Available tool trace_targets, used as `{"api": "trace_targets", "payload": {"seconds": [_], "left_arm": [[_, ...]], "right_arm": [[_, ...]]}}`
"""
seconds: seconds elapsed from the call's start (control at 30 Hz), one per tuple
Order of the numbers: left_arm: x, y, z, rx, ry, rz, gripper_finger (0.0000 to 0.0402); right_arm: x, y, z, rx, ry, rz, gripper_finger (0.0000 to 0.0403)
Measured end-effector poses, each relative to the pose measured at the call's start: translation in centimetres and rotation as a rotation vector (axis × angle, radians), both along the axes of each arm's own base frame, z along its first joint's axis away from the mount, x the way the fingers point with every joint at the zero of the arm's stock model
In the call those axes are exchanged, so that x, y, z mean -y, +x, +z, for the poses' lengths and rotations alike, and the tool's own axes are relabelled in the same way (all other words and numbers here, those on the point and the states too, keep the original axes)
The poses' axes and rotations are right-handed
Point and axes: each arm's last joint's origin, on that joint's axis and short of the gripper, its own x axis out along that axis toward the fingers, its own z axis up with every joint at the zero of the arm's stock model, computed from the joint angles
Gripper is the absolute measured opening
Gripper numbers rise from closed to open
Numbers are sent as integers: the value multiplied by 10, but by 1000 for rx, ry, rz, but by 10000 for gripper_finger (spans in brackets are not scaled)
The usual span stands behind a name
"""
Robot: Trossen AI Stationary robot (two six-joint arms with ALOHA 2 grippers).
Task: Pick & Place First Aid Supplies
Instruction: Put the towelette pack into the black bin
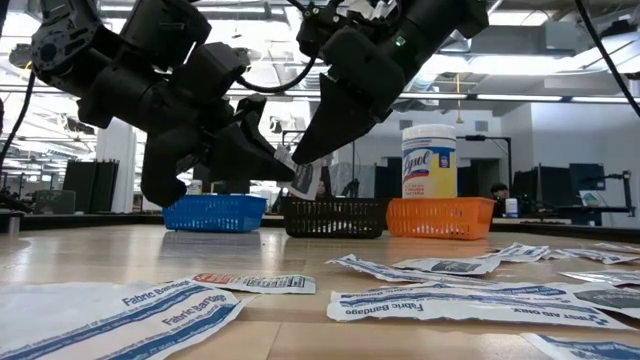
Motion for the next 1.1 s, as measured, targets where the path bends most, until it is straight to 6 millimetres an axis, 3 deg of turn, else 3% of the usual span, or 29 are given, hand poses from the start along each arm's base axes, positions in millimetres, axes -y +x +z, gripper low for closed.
{"api": "trace_targets", "payload": {"seconds": [0.47, 0.63, 0.8, 1.0, 1.1], "left_arm": [[11, -3, -3, -36, -2, -46, 14], [9, -3, -3, -35, 9, 10, 11], [8, -3, -3, -35, 8, 34, 19], [7, -3, -3, -37, -13, 47, 10], [7, -3, -4, -38, -16, 49, 16]], "right_arm": [[2, -2, -4, -29, -14, -10, 201], [6, -1, -3, -24, -3, -14, 191], [8, 0, -3, -25, 32, 9, 135], [12, 1, -3, -32, 36, 37, 23], [11, 0, -3, -37, 21, 55, 12]]}}
